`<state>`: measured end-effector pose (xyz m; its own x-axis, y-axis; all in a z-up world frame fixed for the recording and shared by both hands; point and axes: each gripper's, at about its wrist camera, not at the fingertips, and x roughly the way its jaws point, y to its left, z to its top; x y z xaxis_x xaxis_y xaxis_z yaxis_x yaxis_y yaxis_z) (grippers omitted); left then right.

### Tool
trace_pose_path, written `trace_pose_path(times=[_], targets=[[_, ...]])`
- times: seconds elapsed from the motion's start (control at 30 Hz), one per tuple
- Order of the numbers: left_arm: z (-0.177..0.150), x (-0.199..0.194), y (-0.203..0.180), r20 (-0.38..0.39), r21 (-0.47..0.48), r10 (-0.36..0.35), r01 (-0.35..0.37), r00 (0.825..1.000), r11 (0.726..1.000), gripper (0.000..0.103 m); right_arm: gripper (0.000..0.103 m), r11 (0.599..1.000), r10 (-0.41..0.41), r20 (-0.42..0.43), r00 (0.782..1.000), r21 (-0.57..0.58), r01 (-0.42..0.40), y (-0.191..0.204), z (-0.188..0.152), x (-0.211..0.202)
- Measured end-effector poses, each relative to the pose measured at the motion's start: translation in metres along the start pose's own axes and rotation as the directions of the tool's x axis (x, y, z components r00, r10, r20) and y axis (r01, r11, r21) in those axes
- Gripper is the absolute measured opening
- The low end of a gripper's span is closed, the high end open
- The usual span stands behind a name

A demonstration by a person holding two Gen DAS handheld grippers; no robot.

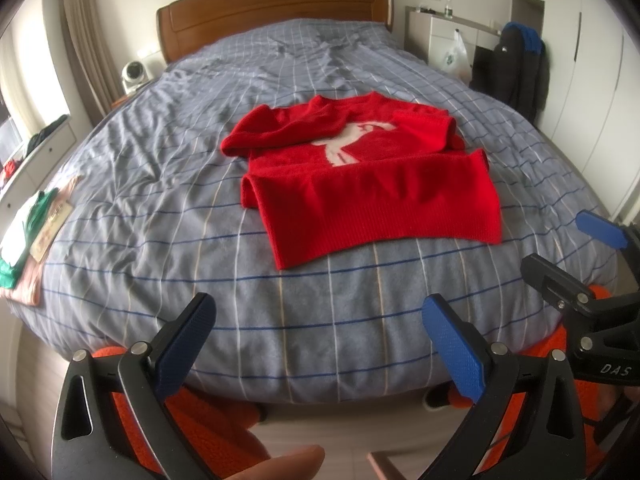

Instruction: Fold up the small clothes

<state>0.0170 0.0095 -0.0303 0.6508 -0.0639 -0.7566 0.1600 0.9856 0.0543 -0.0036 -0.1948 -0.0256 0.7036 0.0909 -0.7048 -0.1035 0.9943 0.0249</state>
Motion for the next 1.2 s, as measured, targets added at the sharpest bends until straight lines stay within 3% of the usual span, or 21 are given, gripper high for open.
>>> trace_pose_path(times=[0.37,0.6,0.7,0.77,0.83,0.87,0.9,0.97,1.0,1.03,1.07,1.1,1.13,1.17,1.2], targets=[[0.000,0.001,0.002,0.001,-0.001,0.007,-0.007,1.000,1.000,0.103,0.103,1.000,-0.003,-0.002,1.000,0.000,0.003,0.001,-0.001,0.001],[-0.002,0.036,0.051,-0.078,-0.118,0.000,-0.009,0.997,0.993,0.103,0.103,0.999,-0.012,0.035,0.999,0.045,0.010,-0.016,-0.002,0.000],[0.007,0.073,0.073,-0.145,-0.149,-0.057,0.035,0.988,0.988,0.102,0.103,0.994,-0.019,0.037,0.999,0.108,0.014,-0.048,-0.006,0.012],[0.017,0.106,0.081,-0.214,-0.167,-0.135,0.100,0.968,0.981,0.102,0.103,0.992,-0.011,-0.013,1.000,0.127,0.013,-0.071,-0.009,0.036],[0.027,0.131,0.084,-0.231,-0.180,-0.173,0.132,0.958,0.975,0.100,0.103,0.993,0.027,-0.048,0.998,0.120,-0.021,-0.085,-0.008,0.057],[0.031,0.141,0.084,-0.232,-0.180,-0.168,0.128,0.958,0.975,0.095,0.103,0.991,0.066,-0.065,0.996,0.125,-0.058,-0.092,-0.006,0.075],[0.036,0.150,0.082,-0.231,-0.175,-0.163,0.124,0.959,0.977,0.081,0.103,0.987,0.098,-0.077,0.992,0.137,-0.087,-0.096,-0.005,0.085],[0.042,0.166,0.074,-0.238,-0.157,-0.149,0.113,0.960,0.981,0.064,0.102,0.963,0.203,-0.104,0.974,0.201,-0.180,-0.104,-0.001,0.113],[0.045,0.169,0.071,-0.230,-0.147,-0.136,0.104,0.964,0.984,0.040,0.100,0.943,0.258,-0.119,0.959,0.246,-0.223,-0.107,0.000,0.129],[0.047,0.168,0.069,-0.216,-0.146,-0.146,0.116,0.965,0.982,0.017,0.093,0.929,0.296,-0.140,0.945,0.274,-0.250,-0.107,0.001,0.142],[0.047,0.167,0.070,-0.225,-0.163,-0.180,0.145,0.957,0.976,0.003,0.086,0.915,0.337,-0.169,0.926,0.292,-0.279,-0.105,0.001,0.158],[0.047,0.161,0.071,-0.229,-0.186,-0.208,0.167,0.951,0.968,0.002,0.068,0.920,0.328,-0.182,0.927,0.284,-0.270,-0.104,0.001,0.161],[0.045,0.147,0.075,-0.215,-0.192,-0.229,0.189,0.949,0.963,0.002,0.034,0.931,0.301,-0.188,0.935,0.269,-0.246,-0.103,0.002,0.159],[0.043,0.133,0.077,-0.209,-0.182,-0.243,0.206,0.947,0.961,0.002,0.010,0.930,0.306,-0.186,0.934,0.270,-0.251,-0.105,0.004,0.152],[0.039,0.120,0.079,-0.211,-0.173,-0.253,0.219,0.944,0.960,0.002,0.004,0.915,0.342,-0.177,0.923,0.287,-0.284,-0.110,0.006,0.141]])
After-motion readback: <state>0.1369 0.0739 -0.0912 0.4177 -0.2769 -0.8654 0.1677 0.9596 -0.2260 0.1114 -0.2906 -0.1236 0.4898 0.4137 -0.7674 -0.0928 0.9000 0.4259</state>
